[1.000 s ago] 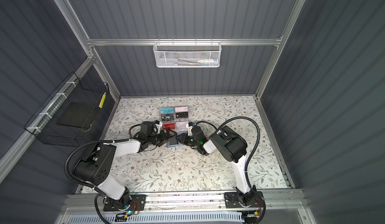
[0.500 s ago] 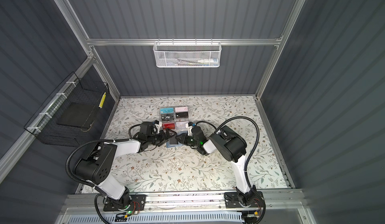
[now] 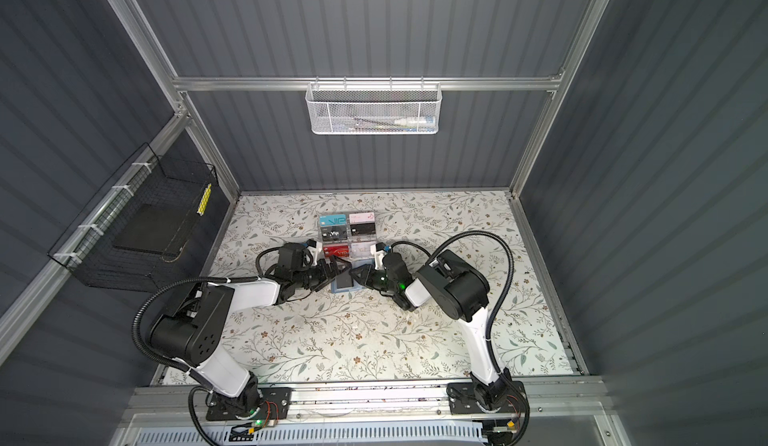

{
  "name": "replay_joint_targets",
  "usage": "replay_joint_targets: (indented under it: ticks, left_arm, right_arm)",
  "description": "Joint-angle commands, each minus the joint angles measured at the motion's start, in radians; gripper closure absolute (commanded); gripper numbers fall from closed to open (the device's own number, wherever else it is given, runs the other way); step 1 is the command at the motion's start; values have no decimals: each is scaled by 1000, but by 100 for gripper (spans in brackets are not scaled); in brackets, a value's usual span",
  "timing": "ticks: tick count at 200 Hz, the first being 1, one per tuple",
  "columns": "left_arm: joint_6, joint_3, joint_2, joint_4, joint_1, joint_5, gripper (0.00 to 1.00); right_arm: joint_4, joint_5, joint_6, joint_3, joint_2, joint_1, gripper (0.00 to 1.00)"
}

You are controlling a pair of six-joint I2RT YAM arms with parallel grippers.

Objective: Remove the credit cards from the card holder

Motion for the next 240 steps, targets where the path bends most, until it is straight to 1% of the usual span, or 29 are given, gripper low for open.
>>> replay_joint_targets:
  ticks: [1, 105, 161, 207, 240]
  left_arm:
    - [-5, -29, 43, -23, -7, 19, 0]
    - [-12, -42, 53, 1, -7, 22, 0]
    - [-17, -47, 58, 10, -7, 23, 0]
    - [-22, -47, 62, 17, -7, 24, 0]
    - [-22, -47, 65, 22, -7, 26, 0]
  right_arm:
    - [5, -39, -8, -6, 17, 20, 74]
    - [9, -68, -49, 9, 27, 46, 76]
    - [32, -88, -63, -9, 23, 52, 77]
    - [-39, -84, -117, -5, 5, 63, 77]
    - [-51, -101, -133, 6, 10, 69, 78]
